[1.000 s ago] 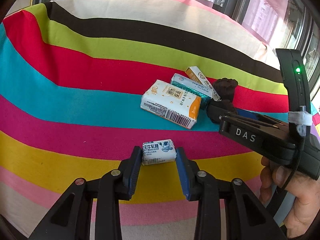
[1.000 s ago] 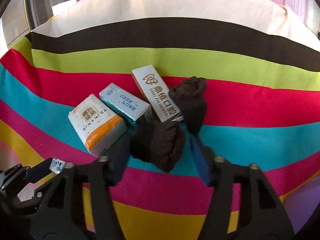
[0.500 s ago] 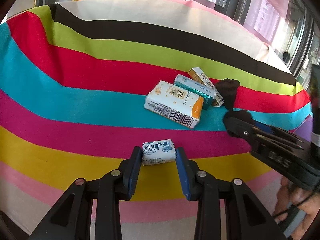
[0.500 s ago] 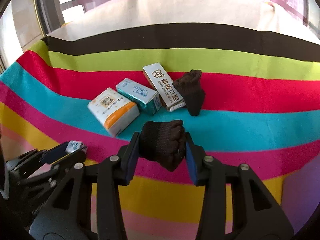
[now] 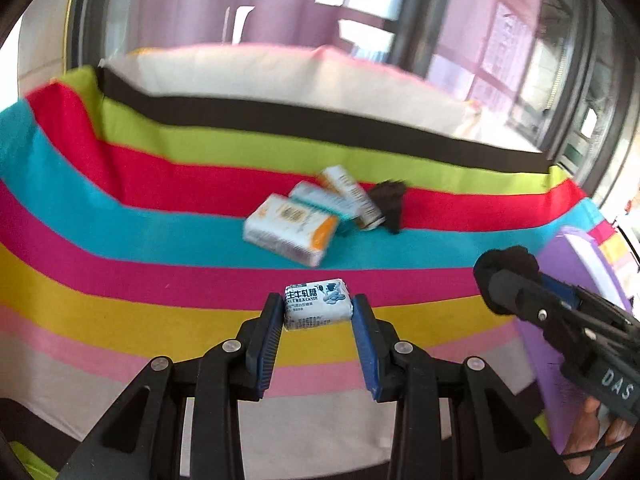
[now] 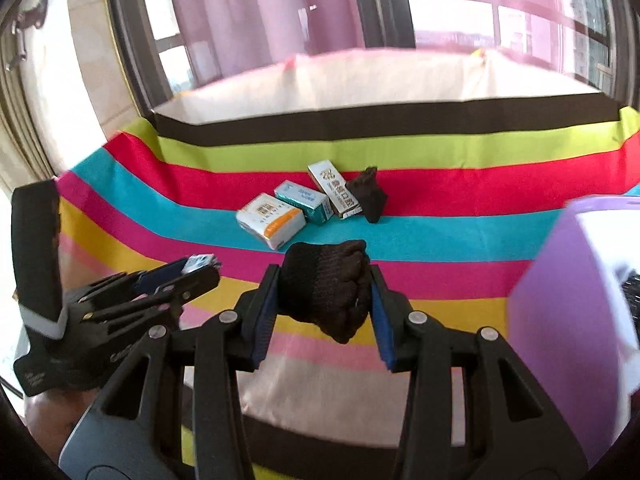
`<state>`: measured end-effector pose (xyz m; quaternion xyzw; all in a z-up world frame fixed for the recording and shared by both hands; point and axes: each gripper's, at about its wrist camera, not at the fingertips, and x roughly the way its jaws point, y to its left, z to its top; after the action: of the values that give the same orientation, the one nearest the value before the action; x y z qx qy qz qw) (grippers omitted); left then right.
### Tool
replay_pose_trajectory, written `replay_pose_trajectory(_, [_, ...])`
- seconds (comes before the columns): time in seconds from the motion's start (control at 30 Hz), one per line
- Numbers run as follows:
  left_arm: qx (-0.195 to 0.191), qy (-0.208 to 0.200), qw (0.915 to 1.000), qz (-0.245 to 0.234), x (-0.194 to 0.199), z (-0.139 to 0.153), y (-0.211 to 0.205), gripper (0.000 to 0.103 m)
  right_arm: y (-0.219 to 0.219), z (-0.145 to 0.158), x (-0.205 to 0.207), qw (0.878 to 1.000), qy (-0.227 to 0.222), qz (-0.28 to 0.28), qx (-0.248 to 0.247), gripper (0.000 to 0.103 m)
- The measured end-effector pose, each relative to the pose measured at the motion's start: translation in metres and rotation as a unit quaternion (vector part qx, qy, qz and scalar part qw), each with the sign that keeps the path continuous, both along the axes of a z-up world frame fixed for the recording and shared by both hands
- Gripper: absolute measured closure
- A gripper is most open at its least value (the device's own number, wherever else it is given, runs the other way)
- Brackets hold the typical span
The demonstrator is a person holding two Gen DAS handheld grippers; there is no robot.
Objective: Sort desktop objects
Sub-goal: 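Carry the soap bar and sock into the purple box and release both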
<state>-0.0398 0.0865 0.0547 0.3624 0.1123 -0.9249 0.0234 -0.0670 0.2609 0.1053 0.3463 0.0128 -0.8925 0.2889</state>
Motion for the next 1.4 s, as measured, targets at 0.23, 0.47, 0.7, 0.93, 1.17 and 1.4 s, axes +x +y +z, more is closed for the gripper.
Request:
replay_pose_trajectory(0.23, [-0.002,0.043,0.9976,-0.054,0.016,0.037,0.051,0.067,0.045,0.04,0.035,0.999,0.042,-0.011,-0.031,0.058])
replay_pose_trajectory(0.47, [-0.004,0.068,0.9895,-0.127,0.025,0.057,0.115,0.067,0.11,0.067,0.062,0.995,0.073,-0.051,-0.043,0.058])
replay_pose_trajectory(0.7, [-0.012,0.068,0.9784,-0.195,0.03,0.058,0.172,0.067,0.172,0.06,0.064,0.99,0.07,-0.119,-0.039,0.058])
replay_pose_trajectory(0.93, [-0.02,0.074,0.9663,-0.246,0.032,0.061,0.219,0.067,0.218,0.052,0.063,0.981,0.072,-0.18,-0.023,0.058])
replay_pose_trajectory(1.17, [-0.02,0.067,0.957,-0.281,0.031,0.057,0.252,0.067,0.245,0.044,0.061,0.976,0.067,-0.204,-0.031,0.058])
replay_pose_trajectory(1.4, [-0.02,0.068,0.9521,-0.298,0.029,0.058,0.27,0.067,0.259,0.042,0.06,0.973,0.069,-0.22,-0.031,0.055])
